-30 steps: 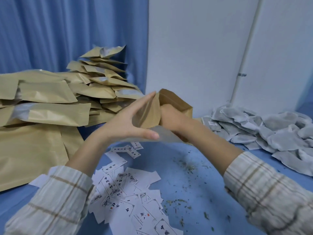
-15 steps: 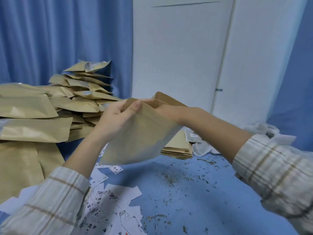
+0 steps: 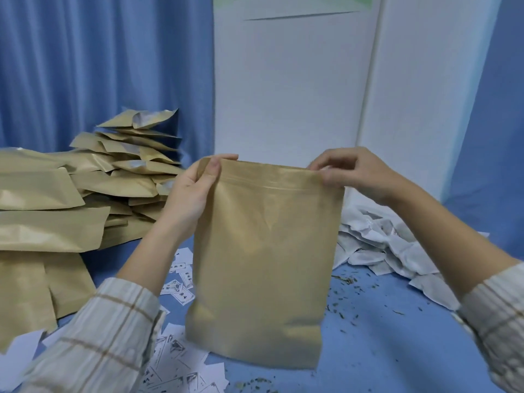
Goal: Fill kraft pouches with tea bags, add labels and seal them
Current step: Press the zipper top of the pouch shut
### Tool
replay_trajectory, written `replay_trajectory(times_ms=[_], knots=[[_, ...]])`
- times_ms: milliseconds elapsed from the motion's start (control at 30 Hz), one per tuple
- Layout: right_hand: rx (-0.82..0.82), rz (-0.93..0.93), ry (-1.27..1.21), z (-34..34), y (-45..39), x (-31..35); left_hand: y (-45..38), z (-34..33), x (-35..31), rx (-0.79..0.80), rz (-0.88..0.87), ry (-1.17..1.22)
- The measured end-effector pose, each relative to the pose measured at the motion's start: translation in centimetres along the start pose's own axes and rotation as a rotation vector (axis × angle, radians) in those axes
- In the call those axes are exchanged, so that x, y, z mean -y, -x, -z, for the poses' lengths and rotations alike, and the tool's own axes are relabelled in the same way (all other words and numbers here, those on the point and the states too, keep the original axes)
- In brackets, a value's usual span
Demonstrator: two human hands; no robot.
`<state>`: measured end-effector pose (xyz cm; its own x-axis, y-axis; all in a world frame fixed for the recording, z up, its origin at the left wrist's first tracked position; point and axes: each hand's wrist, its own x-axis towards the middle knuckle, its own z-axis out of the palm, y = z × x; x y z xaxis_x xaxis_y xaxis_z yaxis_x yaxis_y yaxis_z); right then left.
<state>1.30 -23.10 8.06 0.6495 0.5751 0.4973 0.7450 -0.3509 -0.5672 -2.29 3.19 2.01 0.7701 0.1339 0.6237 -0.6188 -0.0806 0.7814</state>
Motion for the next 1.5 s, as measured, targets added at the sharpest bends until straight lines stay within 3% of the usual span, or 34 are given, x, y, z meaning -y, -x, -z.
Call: replay_trajectory(times_ms=[100, 367, 533, 733, 933, 1033, 1500], knots=[[-0.005, -0.034, 0.011, 0.1, 0.2, -1.2, -0.3, -0.1, 0.8, -0.029, 0.010, -0.002], [-0.274, -0.096, 0.079, -0.5, -0.3, -4.2, -0.2, -1.3, 3.1, -0.232, 0.078, -0.022], [-0.356, -0.156, 0.043, -0.9, 0.1, -5.6, 0.2, -2.6, 4.0, -0.151, 0.133, 0.021], [-0.135, -0.151, 0.215, -0.6, -0.5, -3.6, 0.1, -4.7, 3.9, -0.211, 0.077, -0.057], [0.086, -0.096, 0.501, -2.1, -3.9, 1.0, 0.2, -6.4, 2.2, -0.125, 0.043, 0.004], [0.165, -0.122, 0.526, -1.9, -4.5, 1.6, 0.4, -6.3, 1.9, -0.115, 0.060, 0.010], [0.094, -0.041, 0.616, -3.8, -4.6, 1.8, 0.8, -7.0, 2.6, -0.381, 0.080, 0.056]])
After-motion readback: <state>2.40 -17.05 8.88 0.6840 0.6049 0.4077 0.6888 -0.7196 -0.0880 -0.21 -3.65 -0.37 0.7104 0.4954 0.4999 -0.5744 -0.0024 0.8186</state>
